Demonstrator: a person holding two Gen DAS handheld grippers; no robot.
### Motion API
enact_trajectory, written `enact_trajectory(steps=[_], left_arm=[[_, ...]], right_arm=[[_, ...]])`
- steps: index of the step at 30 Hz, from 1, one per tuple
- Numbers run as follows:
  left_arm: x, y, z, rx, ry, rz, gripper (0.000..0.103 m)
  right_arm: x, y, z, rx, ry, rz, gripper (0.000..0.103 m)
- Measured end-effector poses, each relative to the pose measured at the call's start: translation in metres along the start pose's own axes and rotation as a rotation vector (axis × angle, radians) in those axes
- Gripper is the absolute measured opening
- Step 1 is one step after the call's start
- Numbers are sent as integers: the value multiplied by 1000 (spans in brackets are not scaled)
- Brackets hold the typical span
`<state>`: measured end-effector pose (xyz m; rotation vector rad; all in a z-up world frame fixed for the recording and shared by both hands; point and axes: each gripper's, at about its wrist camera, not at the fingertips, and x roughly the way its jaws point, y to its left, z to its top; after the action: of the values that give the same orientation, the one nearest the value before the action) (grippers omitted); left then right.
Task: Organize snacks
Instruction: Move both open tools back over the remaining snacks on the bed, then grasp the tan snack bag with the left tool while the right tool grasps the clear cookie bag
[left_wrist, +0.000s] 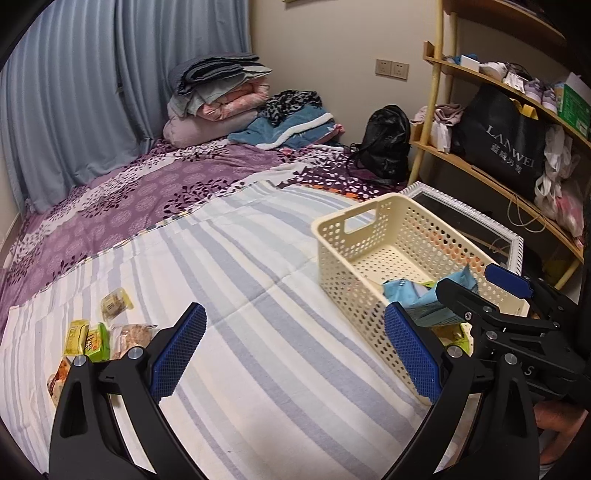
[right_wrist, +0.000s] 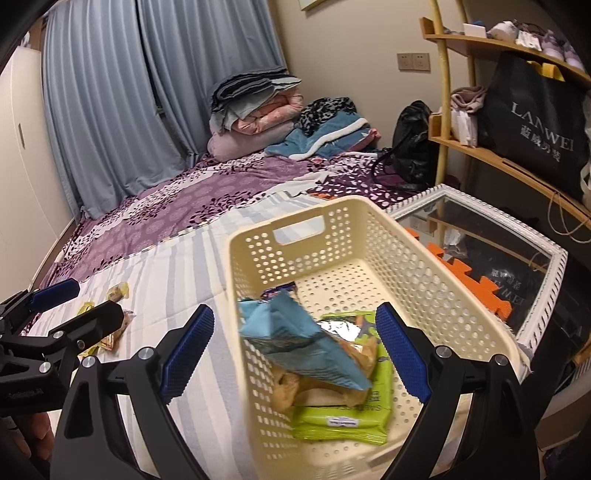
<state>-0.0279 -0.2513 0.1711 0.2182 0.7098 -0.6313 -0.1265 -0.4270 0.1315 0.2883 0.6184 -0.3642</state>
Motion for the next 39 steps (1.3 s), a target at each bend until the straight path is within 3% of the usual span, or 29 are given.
enact_trajectory(steps=[14,16,27,39], left_arm=[[-12,77,-23,-141,16,105,98],[-13,89,-26,-161,20,118,98],[-22,145,-48,-261,38,191,98],[-30,205,-70,-373,56,273,98]], right_arm=[[14,69,-5,-95,47,110,89],[14,77,-7,-115,43,109,93],[7,102,-5,-160,10,119,93],[24,138,-19,-214,84,203,93]])
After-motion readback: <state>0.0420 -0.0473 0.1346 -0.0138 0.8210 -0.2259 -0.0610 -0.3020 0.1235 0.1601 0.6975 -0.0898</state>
